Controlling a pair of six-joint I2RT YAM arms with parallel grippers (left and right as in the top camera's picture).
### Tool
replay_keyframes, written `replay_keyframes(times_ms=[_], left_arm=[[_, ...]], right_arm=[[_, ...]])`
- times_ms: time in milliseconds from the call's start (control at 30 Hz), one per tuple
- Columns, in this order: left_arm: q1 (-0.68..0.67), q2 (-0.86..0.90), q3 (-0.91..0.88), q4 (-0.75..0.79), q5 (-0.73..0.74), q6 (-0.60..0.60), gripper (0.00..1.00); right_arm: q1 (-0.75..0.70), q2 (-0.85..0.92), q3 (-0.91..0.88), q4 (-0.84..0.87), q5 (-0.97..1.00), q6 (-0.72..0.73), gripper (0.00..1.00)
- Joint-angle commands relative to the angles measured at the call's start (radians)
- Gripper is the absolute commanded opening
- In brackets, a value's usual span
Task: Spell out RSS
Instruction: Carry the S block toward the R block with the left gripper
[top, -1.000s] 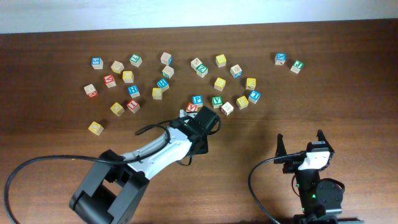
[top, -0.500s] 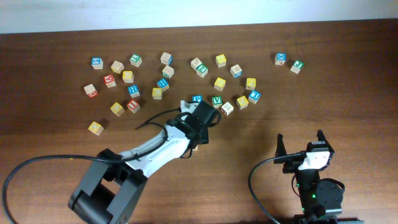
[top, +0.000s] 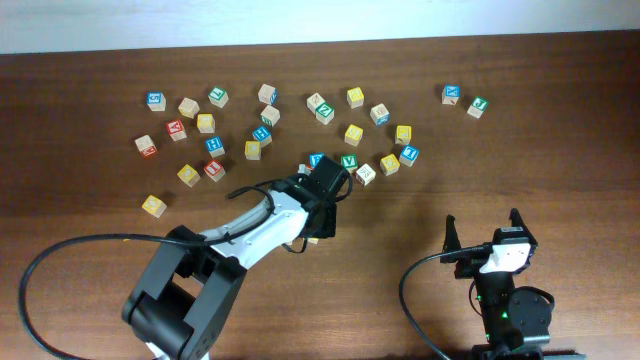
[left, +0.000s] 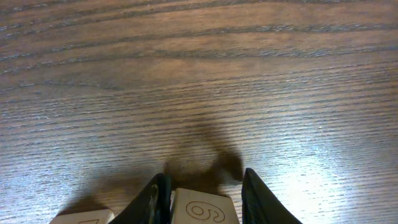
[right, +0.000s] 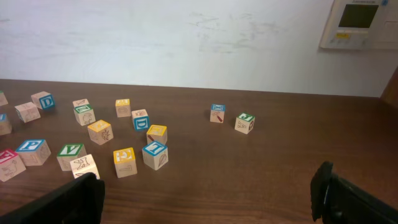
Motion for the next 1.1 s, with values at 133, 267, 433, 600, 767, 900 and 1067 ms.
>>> replay_keyframes(times_ms=[133, 267, 433, 600, 767, 900, 1067], left_arm=[[0.001, 0.010, 0.008, -0.035, -0.002, -0.129, 0.24], [0.001, 0.010, 0.008, -0.052, -0.070, -0.206, 0.25], [0.040, 0.010, 0.008, -0.050, -0.083, -0.224, 0.27], [0.047, 0.010, 0.008, -0.040, -0.064, -0.225, 0.32], [0.047, 0.010, 0.008, -0.041, 0.011, -0.225, 0.32], [0.047, 0.010, 0.008, -0.041, -0.019, -0.225, 0.42], [0.049, 0.009, 0.108, -0.072, -0.061, -0.118, 0.56]], right_arm=[[-0.007, -0.006, -0.005, -0.007, 0.006, 0.008, 0.98], [-0.007, -0.006, -0.005, -0.007, 0.006, 0.008, 0.98], [-0.007, -0.006, -0.005, -0.007, 0.006, 0.008, 0.98], [-0.007, -0.006, -0.005, -0.007, 0.006, 0.008, 0.98], [-0.007, -0.006, -0.005, -0.007, 0.006, 0.008, 0.98], [-0.007, -0.006, -0.005, -0.007, 0.006, 0.008, 0.98], [-0.007, -0.006, -0.005, -0.007, 0.007, 0.008, 0.98]])
